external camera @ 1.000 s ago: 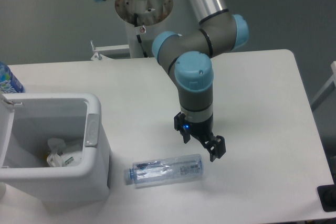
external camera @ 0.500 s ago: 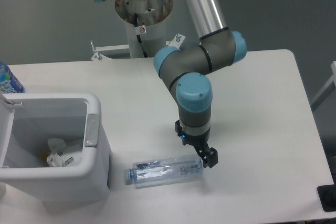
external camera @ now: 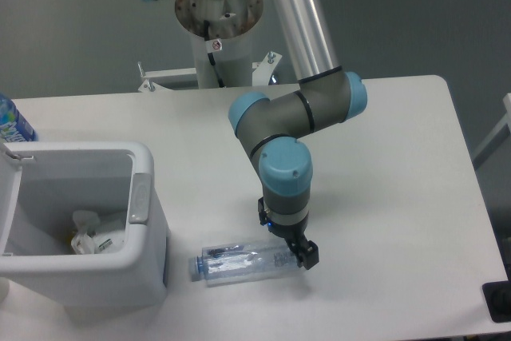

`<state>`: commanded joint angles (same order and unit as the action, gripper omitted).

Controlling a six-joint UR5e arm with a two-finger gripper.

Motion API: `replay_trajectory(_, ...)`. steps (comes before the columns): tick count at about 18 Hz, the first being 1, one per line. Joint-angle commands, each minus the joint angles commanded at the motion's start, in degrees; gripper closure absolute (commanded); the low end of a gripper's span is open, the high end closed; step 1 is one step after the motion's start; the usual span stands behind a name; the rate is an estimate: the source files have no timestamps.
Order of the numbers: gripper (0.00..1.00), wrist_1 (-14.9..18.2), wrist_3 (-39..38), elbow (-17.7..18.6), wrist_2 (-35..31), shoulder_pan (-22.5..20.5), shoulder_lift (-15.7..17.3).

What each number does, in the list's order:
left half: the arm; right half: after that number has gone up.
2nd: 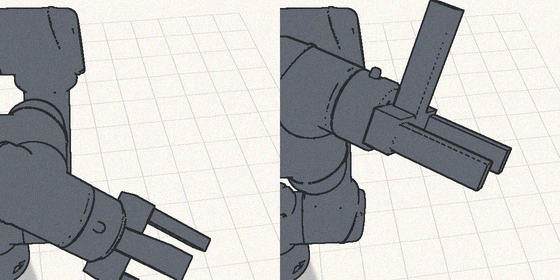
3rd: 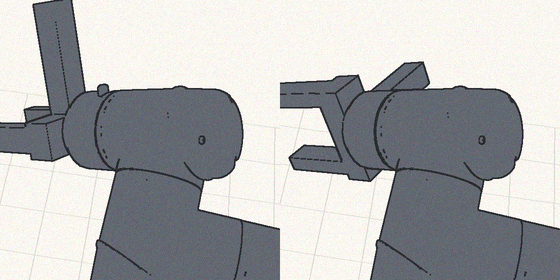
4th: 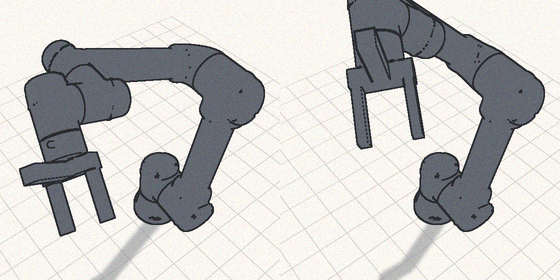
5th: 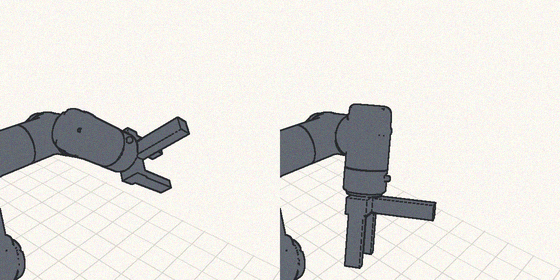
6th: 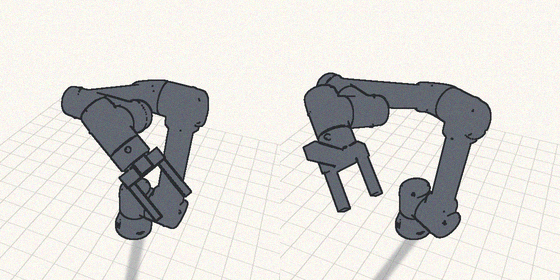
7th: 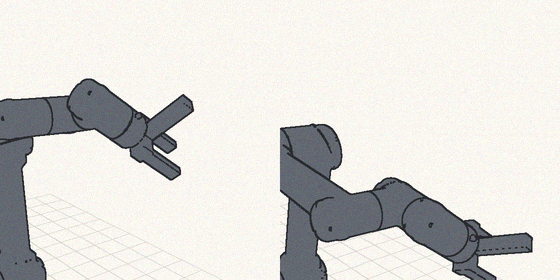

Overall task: Place the trash in the trash can
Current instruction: 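Close the gripper on the bottle's end and tilt it upward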

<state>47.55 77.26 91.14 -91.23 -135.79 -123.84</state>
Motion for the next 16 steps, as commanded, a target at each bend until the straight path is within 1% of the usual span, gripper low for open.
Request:
replay_trajectory(3,0.0,0.0,0.0,-0.17,-0.09,0.09,-0.88)
replay_trajectory(6,0.0,-0.09,0.0,-0.26,-1.14,0.52,-1.05)
replay_trajectory(12,0.0,-0.09,-1.93,-0.79,-1.23,0.79,-1.58)
replay_trajectory(16,0.15,-0.09,-3.51,-1.05,-2.81,0.88,-1.93)
